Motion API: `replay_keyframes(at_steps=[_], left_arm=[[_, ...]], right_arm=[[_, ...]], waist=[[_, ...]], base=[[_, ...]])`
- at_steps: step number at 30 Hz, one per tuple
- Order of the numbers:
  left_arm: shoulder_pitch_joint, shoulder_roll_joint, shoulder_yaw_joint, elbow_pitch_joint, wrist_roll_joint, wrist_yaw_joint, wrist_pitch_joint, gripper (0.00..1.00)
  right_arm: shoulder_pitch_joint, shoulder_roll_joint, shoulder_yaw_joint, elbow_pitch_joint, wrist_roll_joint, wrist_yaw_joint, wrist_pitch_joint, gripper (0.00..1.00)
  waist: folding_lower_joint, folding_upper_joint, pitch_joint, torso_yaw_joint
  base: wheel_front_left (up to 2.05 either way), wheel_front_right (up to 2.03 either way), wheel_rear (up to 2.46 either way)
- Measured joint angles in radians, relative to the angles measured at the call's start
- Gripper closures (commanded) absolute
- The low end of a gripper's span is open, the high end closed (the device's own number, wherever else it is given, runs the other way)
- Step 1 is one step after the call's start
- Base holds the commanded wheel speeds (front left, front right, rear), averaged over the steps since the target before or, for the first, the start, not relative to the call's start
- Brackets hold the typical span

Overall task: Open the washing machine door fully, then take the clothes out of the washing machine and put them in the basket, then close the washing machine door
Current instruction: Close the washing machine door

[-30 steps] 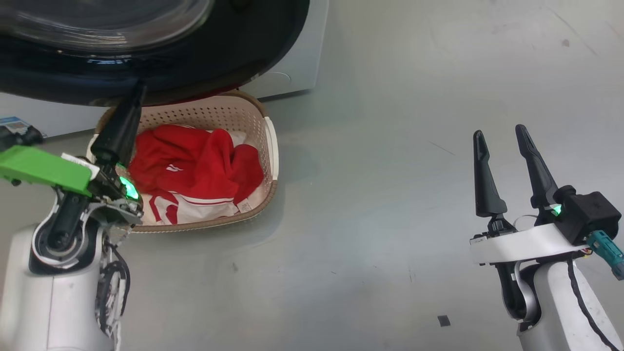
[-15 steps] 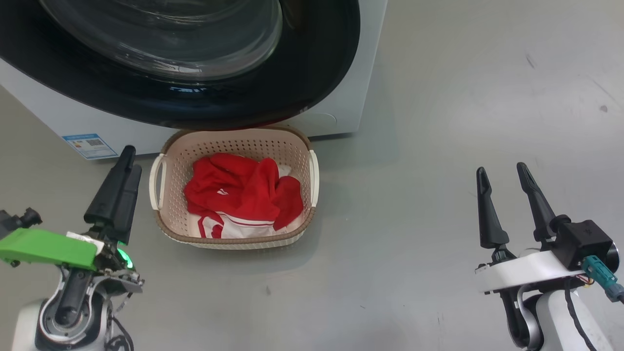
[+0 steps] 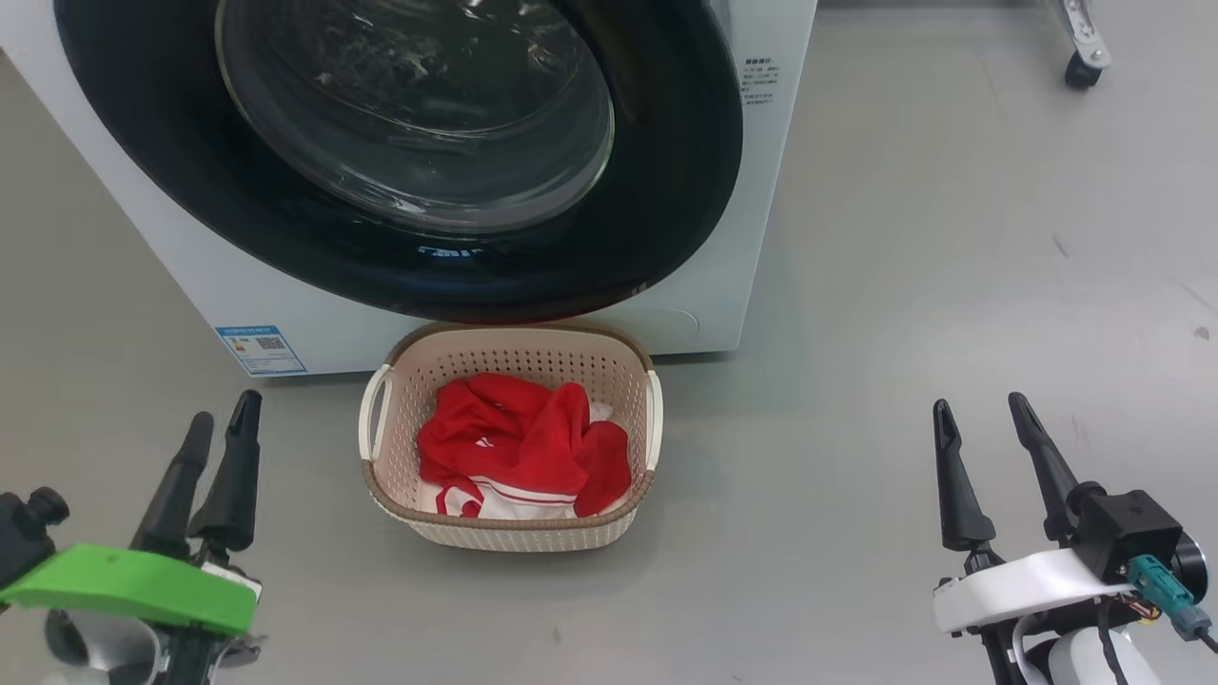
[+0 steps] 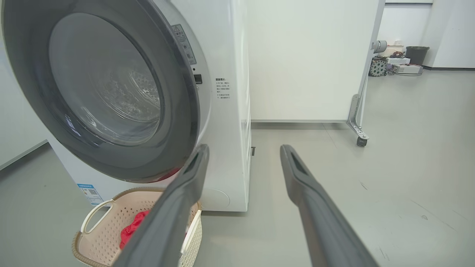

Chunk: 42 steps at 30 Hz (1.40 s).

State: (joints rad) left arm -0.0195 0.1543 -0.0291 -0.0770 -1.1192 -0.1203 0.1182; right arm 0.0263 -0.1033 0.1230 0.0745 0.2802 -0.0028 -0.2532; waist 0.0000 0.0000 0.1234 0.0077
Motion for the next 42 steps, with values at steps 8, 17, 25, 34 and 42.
replay_keyframes(at_steps=[8, 17, 25, 34, 42], left_arm=[[0.093, 0.088, -0.033, 0.004, 0.354, 0.001, -0.157, 0.0], [0.154, 0.082, -0.083, 0.024, 0.555, 0.107, -0.258, 0.0], [0.188, 0.053, -0.132, 0.037, 0.614, 0.161, -0.288, 0.0], [0.193, 0.028, -0.153, 0.044, 0.647, 0.186, -0.309, 0.0], [0.193, 0.018, -0.161, 0.048, 0.664, 0.196, -0.318, 0.0]], right_arm=[[0.036, 0.002, 0.013, -0.002, -0.001, 0.0, 0.0, 0.0], [0.072, -0.002, 0.015, -0.016, -0.011, -0.01, 0.007, 0.0], [0.116, -0.001, 0.016, -0.02, -0.011, -0.026, 0.02, 0.0], [0.118, -0.002, 0.016, -0.037, -0.011, -0.027, 0.021, 0.0], [0.126, -0.003, 0.015, -0.048, -0.011, -0.029, 0.028, 0.0]], waist=[[0.0, 0.0, -0.077, 0.019], [0.0, 0.0, -0.114, 0.015], [0.0, 0.0, -0.127, 0.002], [0.0, 0.0, -0.128, -0.003], [0.0, 0.0, -0.128, -0.003]], base=[[0.0, 0.0, 0.0], [0.0, 0.0, 0.0], [0.0, 0.0, 0.0], [0.0, 0.0, 0.0], [0.0, 0.0, 0.0]])
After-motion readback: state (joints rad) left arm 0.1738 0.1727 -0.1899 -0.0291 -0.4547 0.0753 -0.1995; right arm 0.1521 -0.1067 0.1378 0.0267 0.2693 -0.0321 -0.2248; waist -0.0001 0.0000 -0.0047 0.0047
